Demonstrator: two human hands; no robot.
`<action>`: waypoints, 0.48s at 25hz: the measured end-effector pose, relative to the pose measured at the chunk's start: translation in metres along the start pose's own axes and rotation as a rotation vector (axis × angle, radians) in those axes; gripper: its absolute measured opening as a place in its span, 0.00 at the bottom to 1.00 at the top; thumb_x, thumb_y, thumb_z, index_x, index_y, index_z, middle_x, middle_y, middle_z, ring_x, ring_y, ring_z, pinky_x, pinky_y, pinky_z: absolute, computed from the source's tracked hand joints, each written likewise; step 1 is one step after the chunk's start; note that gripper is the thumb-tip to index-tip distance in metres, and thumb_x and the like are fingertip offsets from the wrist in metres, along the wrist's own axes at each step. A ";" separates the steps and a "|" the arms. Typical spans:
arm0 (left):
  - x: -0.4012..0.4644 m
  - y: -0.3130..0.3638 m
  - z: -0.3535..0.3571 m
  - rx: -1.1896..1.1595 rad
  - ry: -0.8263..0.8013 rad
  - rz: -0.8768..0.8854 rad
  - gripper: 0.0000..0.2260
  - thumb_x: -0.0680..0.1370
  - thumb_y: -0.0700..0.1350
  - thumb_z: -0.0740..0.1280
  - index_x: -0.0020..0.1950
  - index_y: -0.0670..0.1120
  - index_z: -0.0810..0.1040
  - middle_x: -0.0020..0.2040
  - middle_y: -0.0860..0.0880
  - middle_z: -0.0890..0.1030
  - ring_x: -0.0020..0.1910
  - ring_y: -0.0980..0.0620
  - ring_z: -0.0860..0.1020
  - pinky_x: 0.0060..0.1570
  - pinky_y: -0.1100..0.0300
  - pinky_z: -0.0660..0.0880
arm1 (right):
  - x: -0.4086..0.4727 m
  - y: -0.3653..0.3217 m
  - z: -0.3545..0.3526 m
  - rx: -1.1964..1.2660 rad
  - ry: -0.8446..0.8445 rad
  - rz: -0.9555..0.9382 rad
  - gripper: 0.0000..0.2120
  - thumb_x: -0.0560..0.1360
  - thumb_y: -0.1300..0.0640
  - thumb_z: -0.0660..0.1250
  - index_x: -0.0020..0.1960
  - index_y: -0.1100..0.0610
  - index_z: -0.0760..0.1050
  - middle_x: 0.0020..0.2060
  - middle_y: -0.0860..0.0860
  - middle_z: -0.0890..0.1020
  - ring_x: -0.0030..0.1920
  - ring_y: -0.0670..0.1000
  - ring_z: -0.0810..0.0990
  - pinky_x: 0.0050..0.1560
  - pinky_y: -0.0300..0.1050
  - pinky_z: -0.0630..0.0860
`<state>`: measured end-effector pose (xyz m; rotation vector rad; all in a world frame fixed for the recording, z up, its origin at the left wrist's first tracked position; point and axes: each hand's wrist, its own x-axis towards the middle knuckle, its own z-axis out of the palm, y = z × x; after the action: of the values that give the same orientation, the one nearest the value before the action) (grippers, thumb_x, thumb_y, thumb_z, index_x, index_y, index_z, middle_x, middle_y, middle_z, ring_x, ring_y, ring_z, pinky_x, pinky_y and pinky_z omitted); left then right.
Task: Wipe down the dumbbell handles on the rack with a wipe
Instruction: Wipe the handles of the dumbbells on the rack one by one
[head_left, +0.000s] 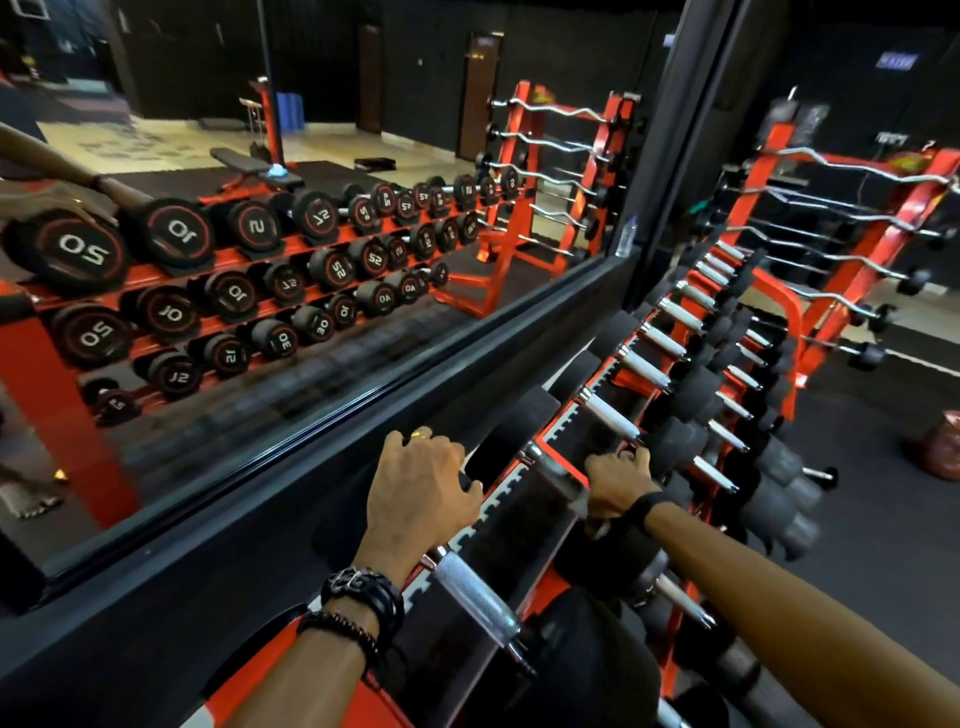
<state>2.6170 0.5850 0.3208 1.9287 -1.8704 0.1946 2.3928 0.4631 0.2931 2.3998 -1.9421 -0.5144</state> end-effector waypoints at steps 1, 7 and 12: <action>0.000 0.000 0.000 -0.007 0.005 -0.003 0.16 0.76 0.60 0.66 0.54 0.50 0.82 0.48 0.54 0.81 0.48 0.55 0.75 0.58 0.56 0.69 | -0.001 0.005 -0.005 0.003 -0.004 0.004 0.14 0.71 0.55 0.71 0.52 0.54 0.70 0.58 0.54 0.79 0.62 0.57 0.76 0.67 0.55 0.58; 0.000 0.002 -0.002 0.004 0.013 -0.001 0.17 0.76 0.60 0.67 0.54 0.49 0.83 0.47 0.54 0.81 0.43 0.56 0.70 0.55 0.56 0.71 | 0.000 0.013 -0.018 0.221 -0.006 0.012 0.09 0.73 0.63 0.65 0.51 0.56 0.69 0.57 0.56 0.77 0.61 0.59 0.76 0.62 0.53 0.67; 0.002 0.001 -0.001 0.004 -0.017 -0.008 0.17 0.76 0.61 0.66 0.54 0.50 0.82 0.48 0.54 0.81 0.48 0.56 0.76 0.57 0.56 0.70 | -0.017 -0.021 0.011 0.189 0.019 -0.059 0.16 0.76 0.59 0.62 0.62 0.61 0.71 0.61 0.60 0.76 0.61 0.63 0.77 0.59 0.54 0.74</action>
<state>2.6160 0.5833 0.3226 1.9461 -1.8745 0.1800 2.4065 0.4860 0.2823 2.5687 -2.0017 -0.3208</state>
